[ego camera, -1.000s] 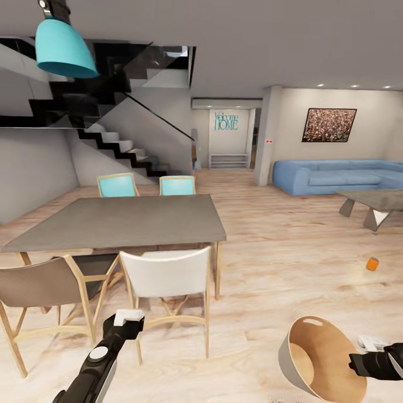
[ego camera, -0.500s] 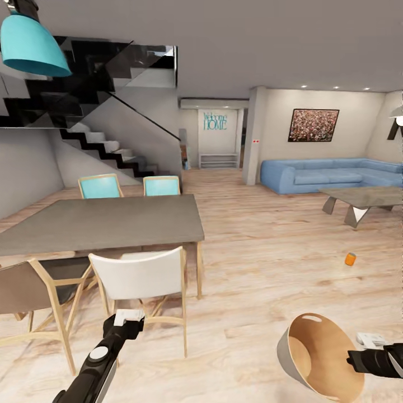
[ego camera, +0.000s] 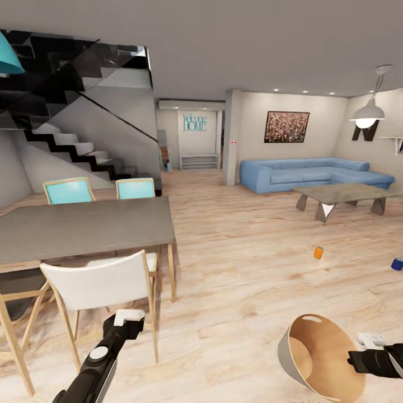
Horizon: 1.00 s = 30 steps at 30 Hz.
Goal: Put the three can of soda from the living room inside the tash can in the kitchen.
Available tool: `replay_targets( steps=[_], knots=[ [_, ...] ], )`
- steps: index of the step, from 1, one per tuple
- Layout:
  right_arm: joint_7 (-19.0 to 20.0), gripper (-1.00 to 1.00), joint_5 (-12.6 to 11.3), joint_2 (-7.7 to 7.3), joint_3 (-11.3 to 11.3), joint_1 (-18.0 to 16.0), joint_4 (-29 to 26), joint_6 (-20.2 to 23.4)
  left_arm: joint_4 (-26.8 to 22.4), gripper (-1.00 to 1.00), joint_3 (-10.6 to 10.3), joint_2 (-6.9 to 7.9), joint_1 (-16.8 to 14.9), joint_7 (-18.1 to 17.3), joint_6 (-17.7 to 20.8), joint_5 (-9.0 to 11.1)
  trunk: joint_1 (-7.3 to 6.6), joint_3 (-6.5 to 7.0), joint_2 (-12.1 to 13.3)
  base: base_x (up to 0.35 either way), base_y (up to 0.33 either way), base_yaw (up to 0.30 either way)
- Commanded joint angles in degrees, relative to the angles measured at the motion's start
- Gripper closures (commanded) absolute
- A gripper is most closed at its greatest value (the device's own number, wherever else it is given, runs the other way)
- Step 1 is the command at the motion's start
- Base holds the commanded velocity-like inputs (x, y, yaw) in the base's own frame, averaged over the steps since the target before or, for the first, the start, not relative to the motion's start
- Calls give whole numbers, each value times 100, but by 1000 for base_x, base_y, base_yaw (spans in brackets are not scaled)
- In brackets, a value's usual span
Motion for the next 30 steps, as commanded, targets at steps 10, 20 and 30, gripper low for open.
replay_targets(
  steps=[10, 20, 30],
  knots=[
    [12, 100, -84, 0, -39, -5, -9, 16, 1, -100, -2, 2, 0, -11, 0, -3, 0, 45, 0, 117, -278, -237],
    [-32, 100, -83, 10, -31, -5, -8, 16, 1, -100, -2, 0, 0, -18, 0, -4, 0, 62, 0, 162, -257, -107],
    [-32, 100, -91, 24, -30, -5, -7, 16, 1, -100, -2, 1, 0, -24, 0, 0, 0, 87, 0, 184, -242, -161]
  ],
)
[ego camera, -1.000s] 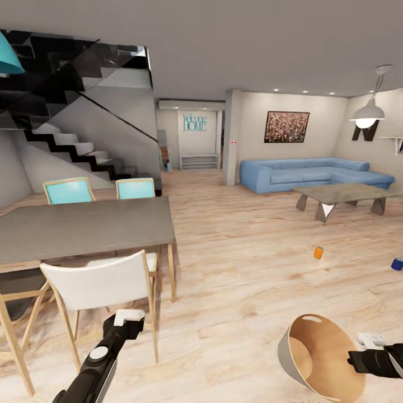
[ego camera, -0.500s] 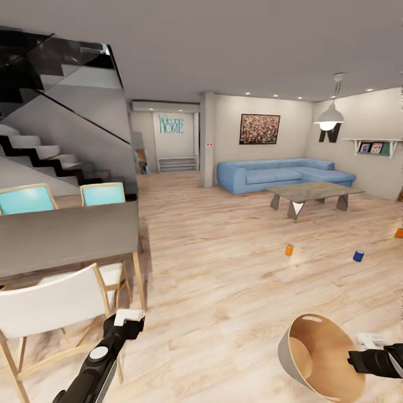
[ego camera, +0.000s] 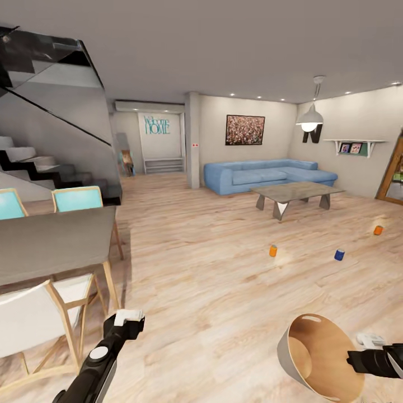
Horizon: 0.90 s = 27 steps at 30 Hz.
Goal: Put the three can of soda from the living room inside the tash can in the kitchen.
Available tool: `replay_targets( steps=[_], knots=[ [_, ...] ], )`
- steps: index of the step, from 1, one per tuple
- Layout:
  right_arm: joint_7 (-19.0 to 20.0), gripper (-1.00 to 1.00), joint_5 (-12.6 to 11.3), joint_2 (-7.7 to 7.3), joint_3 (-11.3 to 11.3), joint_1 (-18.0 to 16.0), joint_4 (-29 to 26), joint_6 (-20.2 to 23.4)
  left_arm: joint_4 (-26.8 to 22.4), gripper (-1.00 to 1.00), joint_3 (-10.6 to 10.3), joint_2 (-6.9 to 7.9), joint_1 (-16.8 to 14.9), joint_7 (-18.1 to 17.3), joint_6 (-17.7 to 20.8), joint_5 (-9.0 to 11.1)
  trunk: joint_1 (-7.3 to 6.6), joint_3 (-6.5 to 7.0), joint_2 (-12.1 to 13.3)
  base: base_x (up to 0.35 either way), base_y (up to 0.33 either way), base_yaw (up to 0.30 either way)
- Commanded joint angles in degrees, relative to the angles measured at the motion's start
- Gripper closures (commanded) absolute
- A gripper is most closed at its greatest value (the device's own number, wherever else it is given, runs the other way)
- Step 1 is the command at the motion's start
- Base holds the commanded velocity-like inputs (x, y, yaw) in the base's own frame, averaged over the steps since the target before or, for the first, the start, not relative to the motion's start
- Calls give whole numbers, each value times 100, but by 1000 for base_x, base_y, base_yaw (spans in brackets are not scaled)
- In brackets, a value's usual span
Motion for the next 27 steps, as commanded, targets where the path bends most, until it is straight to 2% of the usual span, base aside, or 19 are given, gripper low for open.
replay_targets(
  steps=[1, 11, 27],
  knots=[
    [11, 100, -68, 1, -30, -4, -6, 13, 0, -100, 0, 0, 0, -2, -2, 1, 0, 5, 0, 195, -237, -229],
    [8, 100, -68, 10, -37, -4, -6, 13, 0, -100, 0, 7, 0, -12, -15, 4, 0, 52, 0, 206, -176, -229],
    [2, 100, -68, 11, -31, -4, -7, 13, 0, -100, 3, 7, 0, -12, -18, 5, 0, 116, 0, 217, -11, -199]
  ],
)
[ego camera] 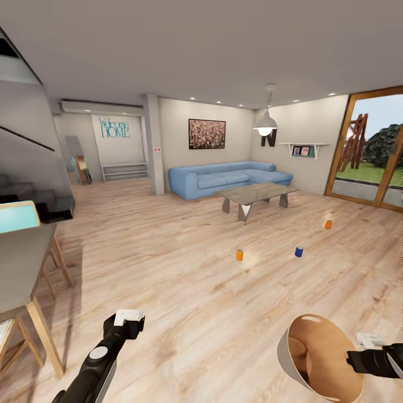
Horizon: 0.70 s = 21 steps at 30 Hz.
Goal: Put the three can of soda from the living room inside the tash can in the kitchen.
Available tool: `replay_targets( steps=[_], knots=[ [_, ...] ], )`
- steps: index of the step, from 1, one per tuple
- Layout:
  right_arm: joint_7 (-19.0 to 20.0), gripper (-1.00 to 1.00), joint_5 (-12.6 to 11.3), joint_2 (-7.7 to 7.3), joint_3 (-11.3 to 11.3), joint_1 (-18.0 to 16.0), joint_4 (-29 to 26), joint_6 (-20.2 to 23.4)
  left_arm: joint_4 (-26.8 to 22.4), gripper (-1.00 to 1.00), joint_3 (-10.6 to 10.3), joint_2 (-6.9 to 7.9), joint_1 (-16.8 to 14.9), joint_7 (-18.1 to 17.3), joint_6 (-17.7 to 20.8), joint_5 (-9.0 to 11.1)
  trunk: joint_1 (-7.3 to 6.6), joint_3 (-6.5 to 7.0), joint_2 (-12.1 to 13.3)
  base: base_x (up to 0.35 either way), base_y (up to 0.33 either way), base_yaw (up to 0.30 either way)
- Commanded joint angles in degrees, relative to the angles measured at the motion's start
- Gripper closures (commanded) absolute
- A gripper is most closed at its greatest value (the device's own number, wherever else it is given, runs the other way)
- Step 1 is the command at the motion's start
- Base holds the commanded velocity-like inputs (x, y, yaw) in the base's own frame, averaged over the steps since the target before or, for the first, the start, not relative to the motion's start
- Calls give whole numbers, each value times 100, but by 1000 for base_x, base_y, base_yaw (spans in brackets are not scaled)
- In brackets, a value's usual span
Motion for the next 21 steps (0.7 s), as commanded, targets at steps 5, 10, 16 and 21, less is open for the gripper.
replay_targets(
  steps=[5, 10, 16, 21],
  knots=[
    [13, 100, -88, 1, -40, -5, -8, 17, 1, -100, -1, 0, 0, 0, 0, 0, 0, 5, 0, 220, 0, -53],
    [13, 100, -88, 6, -45, -5, -8, 17, 1, -100, 1, 0, 0, 0, 2, 0, 0, 22, 0, 221, 0, -167],
    [13, 100, -88, 8, -46, -5, -8, 17, 1, -100, 5, -8, 0, 0, 7, 0, 0, 48, 0, 221, 0, -214],
    [13, 100, -88, 9, -43, -5, -8, 17, 1, -100, 5, -9, 0, 0, 8, 0, 0, 70, 0, 221, 0, -219]
  ],
)
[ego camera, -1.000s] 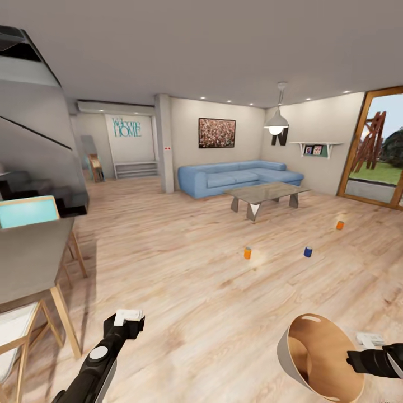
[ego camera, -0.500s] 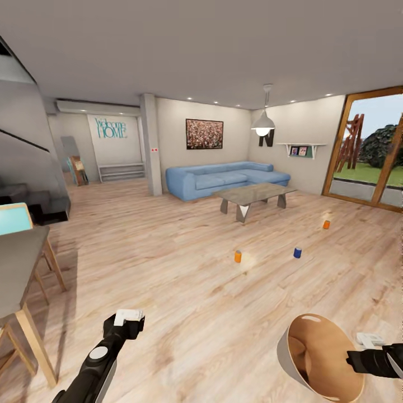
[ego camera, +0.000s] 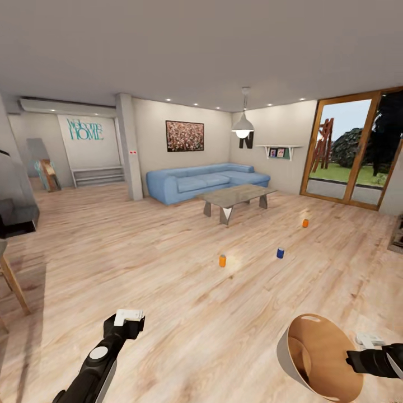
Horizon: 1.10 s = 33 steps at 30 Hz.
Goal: Put the three can of soda from the living room inside the tash can in the kitchen.
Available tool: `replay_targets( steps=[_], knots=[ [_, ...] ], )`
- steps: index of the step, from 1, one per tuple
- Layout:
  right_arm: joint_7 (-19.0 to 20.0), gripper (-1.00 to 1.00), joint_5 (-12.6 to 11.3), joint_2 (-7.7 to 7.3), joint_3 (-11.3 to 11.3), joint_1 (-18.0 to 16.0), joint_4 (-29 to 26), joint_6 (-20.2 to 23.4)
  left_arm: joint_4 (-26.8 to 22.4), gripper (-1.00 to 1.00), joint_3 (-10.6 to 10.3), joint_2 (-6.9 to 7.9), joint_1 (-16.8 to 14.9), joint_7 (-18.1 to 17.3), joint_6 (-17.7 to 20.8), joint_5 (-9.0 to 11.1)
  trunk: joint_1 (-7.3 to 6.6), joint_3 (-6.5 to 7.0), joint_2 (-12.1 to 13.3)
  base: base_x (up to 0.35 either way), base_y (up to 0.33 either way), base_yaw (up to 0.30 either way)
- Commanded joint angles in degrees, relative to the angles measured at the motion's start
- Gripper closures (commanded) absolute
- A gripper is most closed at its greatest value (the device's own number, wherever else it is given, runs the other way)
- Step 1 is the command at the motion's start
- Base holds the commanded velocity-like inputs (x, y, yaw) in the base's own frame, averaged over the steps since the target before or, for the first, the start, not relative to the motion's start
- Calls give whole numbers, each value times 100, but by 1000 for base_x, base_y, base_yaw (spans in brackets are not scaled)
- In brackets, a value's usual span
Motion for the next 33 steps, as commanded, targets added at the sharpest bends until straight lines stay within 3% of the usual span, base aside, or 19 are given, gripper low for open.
replay_targets(
  steps=[1, 9, 23, 33],
  knots=[
    [12, 100, -73, 0, -32, -4, -7, 14, 1, -100, 0, 0, 0, 0, 0, 0, 0, 5, 0, 221, 0, -220],
    [12, 100, -73, 1, -29, -4, -7, 14, 1, -100, 0, 0, 0, -2, 1, 0, 0, 26, 0, 222, 0, -203],
    [12, 100, -70, 32, -28, -4, -7, -5, 1, -100, 0, 0, 0, -3, 2, 0, 0, 31, 0, 226, 0, -29],
    [12, 100, -73, 86, -31, -4, -7, -12, 1, -100, 0, 0, 0, -8, 7, 0, 0, 83, 0, 236, 0, -141]
  ],
)
